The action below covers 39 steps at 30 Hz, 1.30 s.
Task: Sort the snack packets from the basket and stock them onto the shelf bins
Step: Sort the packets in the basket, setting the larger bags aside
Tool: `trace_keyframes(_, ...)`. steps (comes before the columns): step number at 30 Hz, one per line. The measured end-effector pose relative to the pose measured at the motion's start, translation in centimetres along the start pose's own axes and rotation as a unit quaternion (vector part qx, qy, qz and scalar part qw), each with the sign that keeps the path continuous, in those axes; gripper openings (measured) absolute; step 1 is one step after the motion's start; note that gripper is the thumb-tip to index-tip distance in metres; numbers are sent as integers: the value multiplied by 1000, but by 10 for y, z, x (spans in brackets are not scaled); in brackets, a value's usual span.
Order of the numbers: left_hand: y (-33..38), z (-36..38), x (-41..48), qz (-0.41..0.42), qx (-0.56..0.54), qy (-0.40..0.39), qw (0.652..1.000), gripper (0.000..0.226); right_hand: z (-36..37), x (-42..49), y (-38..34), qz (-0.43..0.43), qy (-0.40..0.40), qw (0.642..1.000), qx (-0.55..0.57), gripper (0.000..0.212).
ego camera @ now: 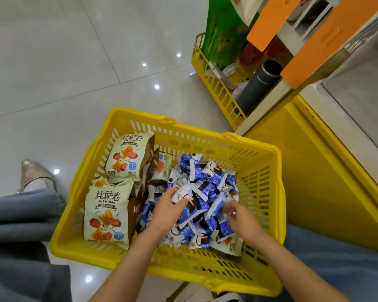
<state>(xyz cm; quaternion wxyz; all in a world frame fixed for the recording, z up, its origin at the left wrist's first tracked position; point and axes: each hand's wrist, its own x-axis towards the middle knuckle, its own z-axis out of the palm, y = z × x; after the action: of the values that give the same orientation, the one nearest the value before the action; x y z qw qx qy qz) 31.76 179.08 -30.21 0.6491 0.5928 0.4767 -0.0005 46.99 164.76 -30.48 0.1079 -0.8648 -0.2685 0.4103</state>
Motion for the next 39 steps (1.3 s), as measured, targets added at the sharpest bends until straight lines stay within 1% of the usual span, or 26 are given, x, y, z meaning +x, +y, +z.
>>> trace_keyframes(2, -1, 0, -1, -4, 21, 0, 1000, 7, 0, 3, -6, 79, -31, 982, 166, 45)
trace_keyframes(3, 0, 1, -2, -6, 24, -3, 1000, 5, -1, 3, -9, 119, -37, 966, 229, 47)
trace_keyframes(4, 0, 1, -2, -8, 26, -7, 1000, 7, 0, 5, -10, 139, -41, 952, 270, 49)
trace_keyframes(5, 0, 0, -2, -8, 29, -9, 1000, 11, 1, 6, -11, 137, -51, 948, 282, 53)
trace_keyframes(7, -1, 0, -2, -8, 28, -11, 1000, 19, 5, 8, -11, 102, -70, 958, 258, 66)
trace_keyframes(9, -2, 0, -1, -5, 23, -6, 1000, 7, 11, 11, -10, 87, -53, 965, 241, 70)
trace_keyframes(10, -3, 1, 0, -2, 20, 3, 1000, 8, 13, 12, -7, 88, -32, 967, 235, 73)
trace_keyframes(12, -3, 2, 0, -12, 5, 22, 1000, 23, 15, 13, -3, 77, -9, 978, 194, 75)
trace_keyframes(14, 1, 3, -1, -18, -11, 38, 999, 36, 15, 11, 1, 56, -4, 986, 156, 71)
trace_keyframes(15, 4, 3, -2, -13, -14, 46, 999, 39, 13, 11, 2, 40, 5, 988, 146, 70)
trace_keyframes(16, 9, 2, -2, 3, -13, 57, 998, 38, 9, 10, 0, 18, 22, 990, 138, 68)
trace_keyframes(18, 21, -4, 3, 62, 2, 84, 995, 18, -3, 13, -6, -25, 75, 988, 133, 67)
trace_keyframes(19, 28, -6, 7, 98, 19, 95, 990, 10, -11, 16, -11, -36, 96, 982, 157, 66)
trace_keyframes(20, 34, -9, 11, 132, 45, 101, 985, 9, -19, 19, -18, -40, 110, 973, 199, 65)
trace_keyframes(22, 46, -13, 21, 182, 96, 92, 974, 12, -35, 25, -29, -42, 122, 954, 271, 63)
trace_keyframes(23, 52, -14, 25, 195, 115, 81, 971, 18, -41, 28, -33, -42, 128, 952, 276, 62)
trace_keyframes(25, 59, -14, 34, 210, 169, 76, 960, 28, -46, 29, -35, -35, 138, 961, 239, 62)
trace_keyframes(27, 61, -14, 38, 226, 237, 127, 936, 33, -42, 26, -30, -2, 118, 978, 171, 61)
trace_keyframes(29, 59, -13, 34, 244, 235, 184, 923, 28, -27, 18, -19, 13, 64, 991, 113, 57)
trace_keyframes(30, 54, -11, 30, 239, 226, 182, 927, 22, -17, 13, -12, 16, 35, 995, 93, 57)
trace_keyframes(31, 47, -8, 25, 217, 227, 154, 937, 15, -8, 9, -6, 19, 2, 997, 77, 59)
trace_keyframes(33, 29, 1, 15, 127, 278, 45, 951, 8, 11, 4, 2, 17, -63, 997, 37, 72)
trace_keyframes(34, 18, 5, 10, 77, 326, -20, 942, 13, 19, 3, 3, 11, -83, 996, 14, 79)
trace_keyframes(36, -3, 10, 3, -4, 417, -126, 900, 36, 31, 5, 1, 5, -83, 996, -18, 91)
trace_keyframes(38, -15, 12, -1, -30, 472, -159, 866, 52, 41, 6, -4, 8, -64, 997, -40, 101)
trace_keyframes(39, -17, 12, -3, -34, 486, -162, 858, 53, 44, 6, -5, 7, -52, 997, -53, 102)
